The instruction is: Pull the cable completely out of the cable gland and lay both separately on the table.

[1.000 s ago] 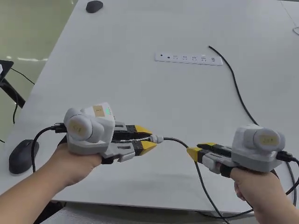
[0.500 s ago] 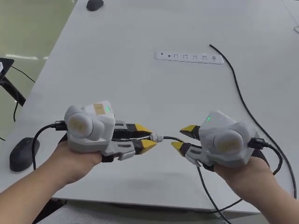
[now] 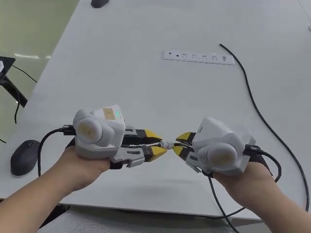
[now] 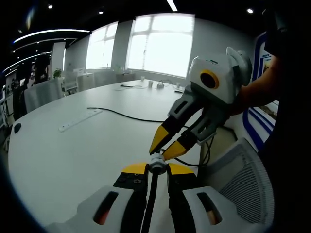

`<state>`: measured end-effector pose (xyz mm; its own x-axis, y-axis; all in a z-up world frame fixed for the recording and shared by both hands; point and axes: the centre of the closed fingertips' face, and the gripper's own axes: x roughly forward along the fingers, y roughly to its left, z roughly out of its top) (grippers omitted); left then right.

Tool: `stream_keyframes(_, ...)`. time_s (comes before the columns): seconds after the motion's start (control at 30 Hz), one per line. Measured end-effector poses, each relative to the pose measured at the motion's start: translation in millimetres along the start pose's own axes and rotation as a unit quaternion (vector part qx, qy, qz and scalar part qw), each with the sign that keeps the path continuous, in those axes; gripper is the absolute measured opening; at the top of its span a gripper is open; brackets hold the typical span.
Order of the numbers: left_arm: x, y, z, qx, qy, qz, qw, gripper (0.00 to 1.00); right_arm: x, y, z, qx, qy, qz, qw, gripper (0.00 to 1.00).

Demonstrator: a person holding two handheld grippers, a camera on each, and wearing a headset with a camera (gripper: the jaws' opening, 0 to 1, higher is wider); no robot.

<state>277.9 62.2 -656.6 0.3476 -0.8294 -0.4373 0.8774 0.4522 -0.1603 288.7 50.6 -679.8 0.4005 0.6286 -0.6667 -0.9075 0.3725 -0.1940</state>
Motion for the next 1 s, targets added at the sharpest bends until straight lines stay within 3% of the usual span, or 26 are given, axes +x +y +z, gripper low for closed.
stream_keyframes(0.07,0.2,0.1,0.3,0.003,0.0,-0.001,1.0,0.15,-0.3,-0.6,0.2,0.0,-0.002,-0.002,1.0,0.03)
stream_keyframes(0.37,0.5,2.7,3.2,0.002,-0.003,-0.002,1.0,0.15,-2.3,-9.6,-9.6,0.064,-0.004,-0.012,0.9979,0.02)
stream_keyframes(0.53,0.6,3.5,4.2,0.004,-0.004,-0.002,1.0,0.15,-2.7,-13.5,-19.6,0.137,-0.006,-0.01,0.9904,0.03)
stream_keyframes(0.63,1.2,3.5,4.0,0.005,-0.002,-0.004,1.0,0.15,-2.1,-14.5,-26.8,0.154,-0.004,-0.01,0.988,0.02)
stream_keyframes(0.77,1.0,3.6,3.2,0.005,0.0,-0.005,1.0,0.15,-1.6,-16.0,-40.4,0.213,-0.001,-0.011,0.9771,0.02)
stream_keyframes(0.83,0.3,4.0,3.6,0.005,0.0,-0.005,1.0,0.15,-1.7,-18.0,-47.8,0.254,-0.003,-0.012,0.9672,0.02)
stream_keyframes(0.9,-0.4,4.1,4.1,0.006,-0.001,-0.006,1.0,0.15,-2.0,-18.0,-57.0,0.315,-0.004,-0.005,0.9489,0.02)
stream_keyframes(0.97,-0.9,4.5,4.5,0.006,-0.001,-0.004,1.0,0.15,-2.0,-18.9,-65.0,0.353,-0.002,-0.005,0.9356,0.02)
stream_keyframes(1.0,-1.1,4.7,4.5,0.006,-0.001,-0.004,1.0,0.15,-1.9,-18.4,-70.0,0.378,-0.001,-0.001,0.926,0.02)
